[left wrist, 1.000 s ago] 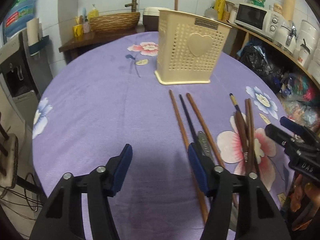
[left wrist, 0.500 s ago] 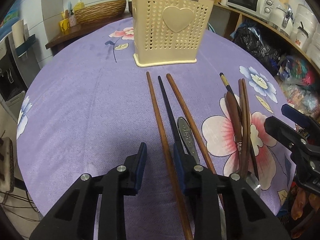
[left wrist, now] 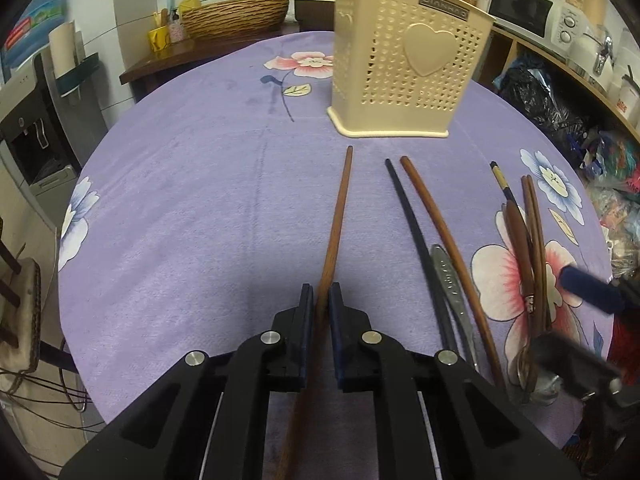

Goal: Organize utensils
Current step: 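Grasp another brown chopstick with left tool while right tool grasps a silver spoon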

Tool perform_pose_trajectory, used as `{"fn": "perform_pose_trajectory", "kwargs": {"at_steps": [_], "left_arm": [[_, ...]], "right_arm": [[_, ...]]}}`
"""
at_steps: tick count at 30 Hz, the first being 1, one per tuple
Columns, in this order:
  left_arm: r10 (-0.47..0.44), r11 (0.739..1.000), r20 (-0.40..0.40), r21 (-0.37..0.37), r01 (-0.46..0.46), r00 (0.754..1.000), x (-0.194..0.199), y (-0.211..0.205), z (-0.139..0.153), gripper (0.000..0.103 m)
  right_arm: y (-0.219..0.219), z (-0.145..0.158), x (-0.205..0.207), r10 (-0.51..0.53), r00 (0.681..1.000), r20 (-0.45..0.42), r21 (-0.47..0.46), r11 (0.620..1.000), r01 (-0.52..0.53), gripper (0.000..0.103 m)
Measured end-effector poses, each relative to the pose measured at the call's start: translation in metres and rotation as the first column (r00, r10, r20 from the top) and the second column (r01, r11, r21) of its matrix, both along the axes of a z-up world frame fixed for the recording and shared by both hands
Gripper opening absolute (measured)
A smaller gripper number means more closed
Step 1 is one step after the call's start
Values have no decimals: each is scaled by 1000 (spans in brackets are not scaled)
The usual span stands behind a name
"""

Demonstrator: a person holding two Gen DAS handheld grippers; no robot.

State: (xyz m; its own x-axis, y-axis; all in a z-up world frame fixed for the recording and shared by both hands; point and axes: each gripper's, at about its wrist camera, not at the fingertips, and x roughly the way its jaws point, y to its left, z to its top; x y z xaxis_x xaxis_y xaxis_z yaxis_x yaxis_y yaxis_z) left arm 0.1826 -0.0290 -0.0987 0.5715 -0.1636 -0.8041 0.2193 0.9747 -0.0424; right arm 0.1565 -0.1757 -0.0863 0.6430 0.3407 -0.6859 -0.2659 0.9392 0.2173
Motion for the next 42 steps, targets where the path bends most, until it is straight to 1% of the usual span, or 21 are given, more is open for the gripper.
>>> {"fn": "perform_pose_trajectory", "kwargs": {"at_steps": [1, 2, 4, 6, 8, 10, 13, 19, 23, 27, 32, 37, 40, 42], "left_arm": [[6, 1000, 1, 0, -6, 1000, 0, 3, 0, 10], [10, 1000, 1, 0, -10, 1000, 0, 4, 0, 10], [18, 1000, 0, -9, -18, 1000, 0, 9, 0, 10], [21, 1000, -1, -15, -21, 1000, 0, 12, 0, 10], [22, 1000, 0, -20, -22, 1000, -1, 14, 0, 10], [21, 999, 0, -24, -21, 1000, -1, 15, 0, 10], [19, 999, 2, -31, -19, 1000, -2, 16, 0, 10], [21, 999, 1, -35, -21, 1000, -3, 17, -1, 10], [21, 999, -2, -40, -21, 1000, -3, 18, -1, 10], [19, 999, -1, -38, -19, 1000, -4, 17, -1, 10], [9, 999, -9, -33, -9, 1000, 2, 16, 0, 10], [-28, 1000, -21, 2, 28, 999, 15, 10, 1, 10], [-40, 999, -26, 9, 40, 999, 18, 10, 1, 10], [-52, 998, -28, 16, 52, 998, 19, 10, 1, 10]], "right_arm": [[6, -3, 1, 22, 1000, -20, 8, 1000, -22, 48], [11, -7, 3, 41, 998, -37, 15, 999, -40, 40], [20, -14, 5, 62, 996, -68, 17, 998, -61, 35], [25, -19, 7, 68, 994, -90, 16, 998, -66, 26], [29, -24, 10, 75, 991, -110, 16, 997, -74, 23], [32, -28, 12, 63, 990, -129, 3, 998, -63, 23], [27, -30, 14, 54, 988, -144, 19, 998, -51, 23], [29, -27, 27, 10, 989, -149, -72, 997, -20, 22], [42, -27, 39, -9, 992, -126, -162, 987, -12, 22], [41, -27, 50, -30, 992, -125, -167, 986, 9, 22], [49, -27, 56, -47, 991, -123, -199, 980, 21, 22], [52, -27, 59, -43, 992, -119, -223, 975, 15, 22], [54, -27, 60, -41, 993, -108, -230, 973, 15, 21], [53, -27, 60, -26, 994, -103, -223, 975, 3, 17]]}}
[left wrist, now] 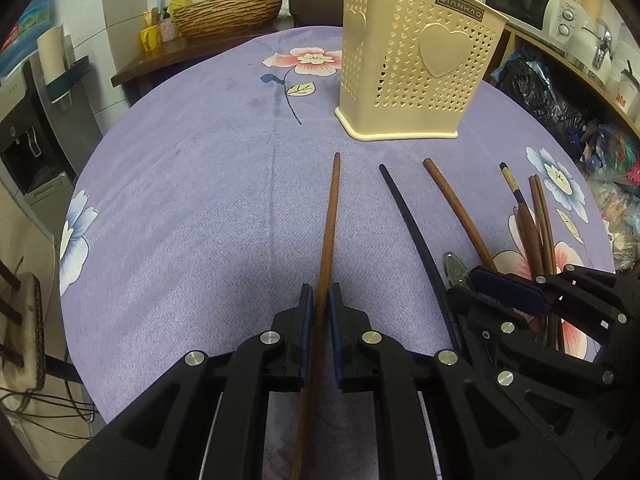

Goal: Organize utensils
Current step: 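Grasp another brown chopstick with left tool while right tool grasps a silver spoon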

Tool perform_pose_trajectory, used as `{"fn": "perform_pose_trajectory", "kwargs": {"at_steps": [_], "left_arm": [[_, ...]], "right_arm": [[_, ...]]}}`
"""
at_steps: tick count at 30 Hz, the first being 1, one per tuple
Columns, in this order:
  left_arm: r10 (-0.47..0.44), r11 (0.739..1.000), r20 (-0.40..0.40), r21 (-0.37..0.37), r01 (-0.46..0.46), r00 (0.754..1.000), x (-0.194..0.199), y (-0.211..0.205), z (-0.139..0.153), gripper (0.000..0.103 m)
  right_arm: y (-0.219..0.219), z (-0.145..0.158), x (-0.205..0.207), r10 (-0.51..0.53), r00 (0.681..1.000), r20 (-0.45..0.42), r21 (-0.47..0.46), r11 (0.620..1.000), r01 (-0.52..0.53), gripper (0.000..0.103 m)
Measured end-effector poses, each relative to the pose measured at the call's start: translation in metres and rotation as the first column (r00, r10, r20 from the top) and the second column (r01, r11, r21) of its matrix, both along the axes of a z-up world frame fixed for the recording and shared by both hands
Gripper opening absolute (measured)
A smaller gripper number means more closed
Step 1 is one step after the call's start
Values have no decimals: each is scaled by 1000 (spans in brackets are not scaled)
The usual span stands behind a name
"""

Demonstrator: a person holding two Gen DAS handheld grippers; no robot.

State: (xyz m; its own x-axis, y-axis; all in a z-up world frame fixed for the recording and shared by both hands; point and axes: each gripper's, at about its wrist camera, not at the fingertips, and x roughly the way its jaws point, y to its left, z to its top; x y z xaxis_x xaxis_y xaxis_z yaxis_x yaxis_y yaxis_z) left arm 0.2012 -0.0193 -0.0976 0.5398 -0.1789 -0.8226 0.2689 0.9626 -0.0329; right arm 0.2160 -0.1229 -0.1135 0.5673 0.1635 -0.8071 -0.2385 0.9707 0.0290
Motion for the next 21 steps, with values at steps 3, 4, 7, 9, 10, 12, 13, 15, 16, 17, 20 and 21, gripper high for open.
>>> {"fn": "perform_pose_trajectory", "kwargs": {"at_steps": [3, 4, 7, 9, 10, 12, 13, 15, 16, 17, 20, 21], "left_arm": [[-14, 1000, -9, 8, 14, 1000, 0, 1, 0, 10], [-16, 1000, -13, 5, 16, 1000, 1, 1, 0, 10], [-25, 1000, -20, 6, 25, 999, 3, 2, 1, 10], [-34, 999, -28, 11, 34, 999, 7, 0, 1, 10], [-38, 999, -32, 15, 39, 999, 10, -1, 1, 10], [-49, 998, -38, 31, 50, 998, 15, -4, 1, 10], [-54, 998, -40, 37, 55, 998, 17, -6, 1, 10], [-62, 996, -42, 57, 65, 997, 21, -10, 1, 10], [-66, 995, -43, 66, 69, 997, 23, -12, 1, 10], [-67, 995, -44, 67, 70, 997, 23, -13, 1, 10], [-72, 996, -52, 57, 75, 996, 25, -13, 2, 10], [-72, 996, -54, 52, 75, 996, 26, -12, 2, 10]], "right_arm": [[-6, 0, 3, 6, 1000, -1, 43, 999, -6, 15], [-8, 0, 3, 6, 1000, -1, 62, 998, -6, 15], [-19, 2, 1, 6, 1000, 0, 151, 988, -6, 10], [-22, 3, 0, 9, 1000, 5, 177, 984, -9, 9], [-25, 3, 0, 6, 1000, 3, 183, 983, -6, 8], [-29, 4, -1, -1, 1000, 8, 201, 980, -1, 8], [-31, 5, -1, -1, 1000, 11, 221, 975, -1, 8], [-32, 7, -4, 7, 1000, 16, 233, 972, -11, 8], [-31, 9, -5, 14, 1000, 22, 237, 971, -19, 7], [-30, 11, -6, 21, 999, 29, 244, 969, -27, 7], [-28, 20, -12, 24, 998, 65, 237, 971, -39, 6], [-29, 25, -14, 20, 996, 85, 229, 973, -39, 6]]}}
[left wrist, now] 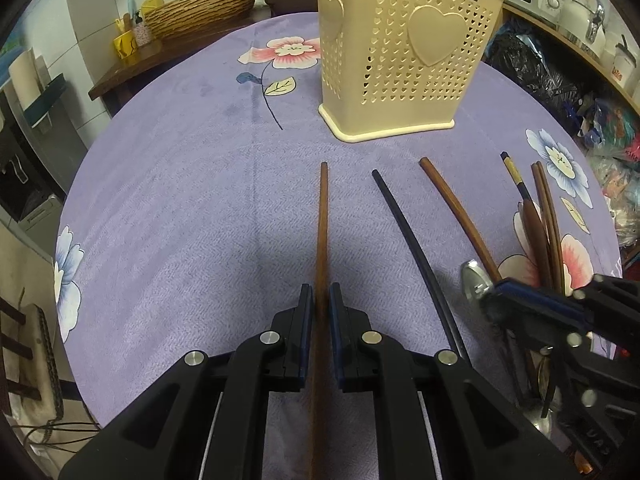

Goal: Organize utensils
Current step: 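Grasp another brown chopstick with left tool while right tool grasps a silver spoon, then lift and carry both held utensils over the cream holder, lowering them in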

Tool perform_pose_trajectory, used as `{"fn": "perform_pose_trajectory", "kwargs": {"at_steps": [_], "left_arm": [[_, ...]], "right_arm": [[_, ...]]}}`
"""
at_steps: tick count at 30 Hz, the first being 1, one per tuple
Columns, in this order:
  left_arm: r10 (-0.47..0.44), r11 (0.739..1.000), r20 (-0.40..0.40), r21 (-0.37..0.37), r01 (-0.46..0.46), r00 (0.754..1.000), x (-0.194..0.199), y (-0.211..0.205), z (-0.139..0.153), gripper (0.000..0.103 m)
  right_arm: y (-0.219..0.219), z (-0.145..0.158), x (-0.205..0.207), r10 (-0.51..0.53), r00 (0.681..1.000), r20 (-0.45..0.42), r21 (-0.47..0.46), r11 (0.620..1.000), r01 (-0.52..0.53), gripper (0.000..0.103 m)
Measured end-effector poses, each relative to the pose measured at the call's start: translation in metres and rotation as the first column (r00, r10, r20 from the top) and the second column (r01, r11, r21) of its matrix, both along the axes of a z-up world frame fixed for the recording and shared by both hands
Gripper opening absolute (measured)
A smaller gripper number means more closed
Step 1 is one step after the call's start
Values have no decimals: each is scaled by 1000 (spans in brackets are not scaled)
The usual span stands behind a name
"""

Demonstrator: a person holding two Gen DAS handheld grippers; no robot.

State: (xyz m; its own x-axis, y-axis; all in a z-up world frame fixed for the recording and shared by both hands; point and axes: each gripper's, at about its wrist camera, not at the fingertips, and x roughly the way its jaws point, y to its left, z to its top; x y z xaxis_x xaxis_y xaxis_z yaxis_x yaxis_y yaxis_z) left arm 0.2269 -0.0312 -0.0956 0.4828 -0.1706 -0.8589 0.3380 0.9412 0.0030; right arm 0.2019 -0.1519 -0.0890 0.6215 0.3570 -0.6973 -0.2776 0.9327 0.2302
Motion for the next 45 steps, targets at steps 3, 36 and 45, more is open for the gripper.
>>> {"fn": "perform_pose_trajectory", "kwargs": {"at_steps": [3, 36, 45], "left_arm": [[-4, 1000, -9, -13, 3, 1000, 4, 0, 0, 10], [56, 965, 320, -261, 31, 946, -27, 21, 134, 6], [89, 959, 363, -281, 18, 928, -35, 29, 145, 6]], "right_arm": [[-6, 11, -3, -12, 999, 32, 17, 1000, 11, 5], [-53, 63, -33, 5, 988, 153, 168, 985, -31, 2], [-50, 71, -33, 3, 985, 174, 149, 988, -29, 2]]}}
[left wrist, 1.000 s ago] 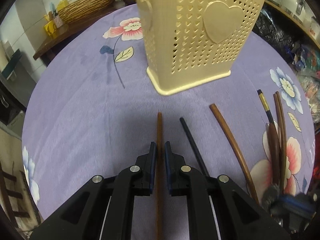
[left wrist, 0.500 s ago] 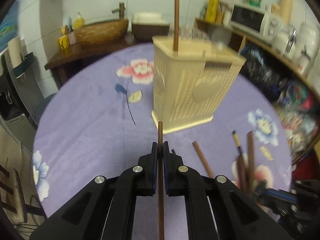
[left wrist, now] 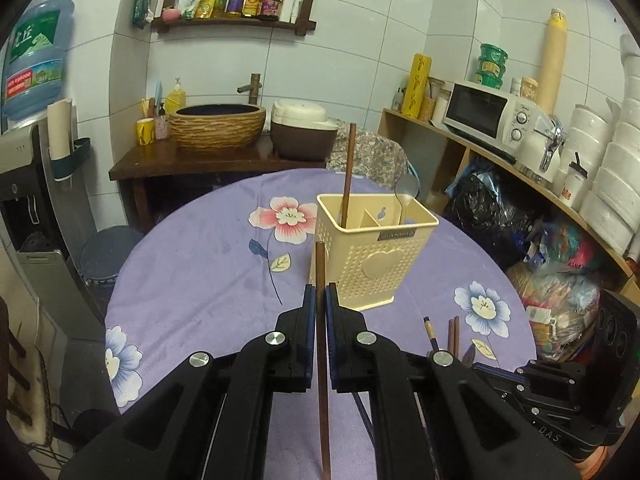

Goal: Organize utensils
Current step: 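Lift and carry both held utensils over the cream holder, lowering them in, then open both tools to drop the utensils into the holder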

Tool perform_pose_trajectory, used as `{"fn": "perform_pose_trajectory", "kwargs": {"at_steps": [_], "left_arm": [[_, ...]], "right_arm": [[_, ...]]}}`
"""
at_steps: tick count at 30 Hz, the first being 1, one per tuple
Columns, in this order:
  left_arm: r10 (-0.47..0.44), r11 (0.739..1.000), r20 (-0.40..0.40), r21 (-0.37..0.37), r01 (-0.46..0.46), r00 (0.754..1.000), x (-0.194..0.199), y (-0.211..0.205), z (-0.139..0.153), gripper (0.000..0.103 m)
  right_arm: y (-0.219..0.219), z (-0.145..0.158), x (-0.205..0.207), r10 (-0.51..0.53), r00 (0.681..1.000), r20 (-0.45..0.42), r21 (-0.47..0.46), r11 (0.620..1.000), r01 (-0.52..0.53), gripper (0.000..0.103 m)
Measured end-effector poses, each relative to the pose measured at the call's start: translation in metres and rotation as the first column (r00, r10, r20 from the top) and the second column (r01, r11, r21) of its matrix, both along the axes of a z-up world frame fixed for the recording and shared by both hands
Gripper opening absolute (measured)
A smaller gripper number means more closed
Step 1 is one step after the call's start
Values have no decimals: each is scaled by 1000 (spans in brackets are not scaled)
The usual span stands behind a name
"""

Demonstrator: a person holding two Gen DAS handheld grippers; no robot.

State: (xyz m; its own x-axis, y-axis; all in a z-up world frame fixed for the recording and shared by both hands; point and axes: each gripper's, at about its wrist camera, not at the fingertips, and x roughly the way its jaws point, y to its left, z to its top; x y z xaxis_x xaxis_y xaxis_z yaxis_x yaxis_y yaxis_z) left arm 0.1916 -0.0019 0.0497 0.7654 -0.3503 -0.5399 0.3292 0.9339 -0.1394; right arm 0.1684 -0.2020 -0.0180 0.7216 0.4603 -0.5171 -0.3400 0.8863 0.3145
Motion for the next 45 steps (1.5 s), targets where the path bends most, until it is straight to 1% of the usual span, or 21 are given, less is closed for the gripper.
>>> {"fn": "perform_pose_trajectory", "kwargs": {"at_steps": [9, 16, 20, 22, 24, 25, 26, 28, 30, 32, 34, 36, 37, 39, 42, 43, 45], "left_arm": [[-5, 1000, 28, -21, 6, 1000, -3, 0, 14, 6], [-5, 999, 64, -54, 9, 998, 2, 2, 42, 6], [-25, 998, 103, -61, 31, 994, 12, -7, 77, 6], [-34, 996, 115, -75, 42, 993, 19, -11, 96, 6], [-38, 994, 136, -100, 52, 990, 30, -16, 123, 6], [-34, 993, 146, -107, 50, 989, 33, -18, 132, 6], [-20, 993, 172, -113, 40, 985, 40, -23, 148, 6], [4, 993, 207, -113, 20, 978, 46, -29, 162, 6], [28, 996, 240, -85, -8, 970, 59, -43, 173, 6], [46, 997, 243, -65, -31, 969, 71, -53, 170, 6], [56, 998, 231, -46, -47, 971, 82, -61, 160, 6], [70, 997, 209, -35, -65, 975, 95, -68, 139, 6], [73, 997, 202, -34, -67, 977, 98, -68, 134, 6], [78, 997, 176, -31, -73, 981, 106, -70, 112, 6], [87, 996, 157, 5, -89, 984, 113, -74, 85, 6], [87, 996, 152, 11, -89, 985, 115, -74, 80, 6], [82, 996, 116, 16, -84, 990, 118, -73, 62, 6]], "right_arm": [[-2, 10, 2, -6, 1000, 24, -6, 1000, 6, 2], [-2, 37, 6, -1, 997, 83, -29, 1000, 3, 2], [-4, 70, 23, -1, 990, 138, -58, 998, 9, 1], [-5, 92, 37, -1, 986, 164, -76, 997, 13, 1], [-7, 121, 52, -12, 979, 204, -87, 996, 31, 1], [-7, 133, 57, -21, 975, 222, -89, 995, 42, 1], [-9, 147, 64, -28, 970, 241, -92, 994, 52, 1], [-11, 172, 77, -48, 959, 280, -100, 992, 79, 1], [-12, 187, 90, -67, 950, 306, -117, 987, 107, 1], [-15, 192, 108, -90, 946, 313, -125, 983, 135, 1], [-16, 187, 121, -100, 947, 307, -140, 979, 149, 1], [-16, 174, 131, -111, 946, 304, -166, 972, 168, 1], [-15, 163, 138, -112, 949, 294, -177, 970, 169, 1], [-15, 145, 148, -120, 956, 267, -193, 965, 175, 1], [-18, 112, 161, -136, 967, 217, -201, 963, 181, 1], [-18, 104, 164, -138, 970, 202, -200, 963, 179, 1], [-19, 88, 169, -138, 976, 170, -201, 965, 172, 1]]}}
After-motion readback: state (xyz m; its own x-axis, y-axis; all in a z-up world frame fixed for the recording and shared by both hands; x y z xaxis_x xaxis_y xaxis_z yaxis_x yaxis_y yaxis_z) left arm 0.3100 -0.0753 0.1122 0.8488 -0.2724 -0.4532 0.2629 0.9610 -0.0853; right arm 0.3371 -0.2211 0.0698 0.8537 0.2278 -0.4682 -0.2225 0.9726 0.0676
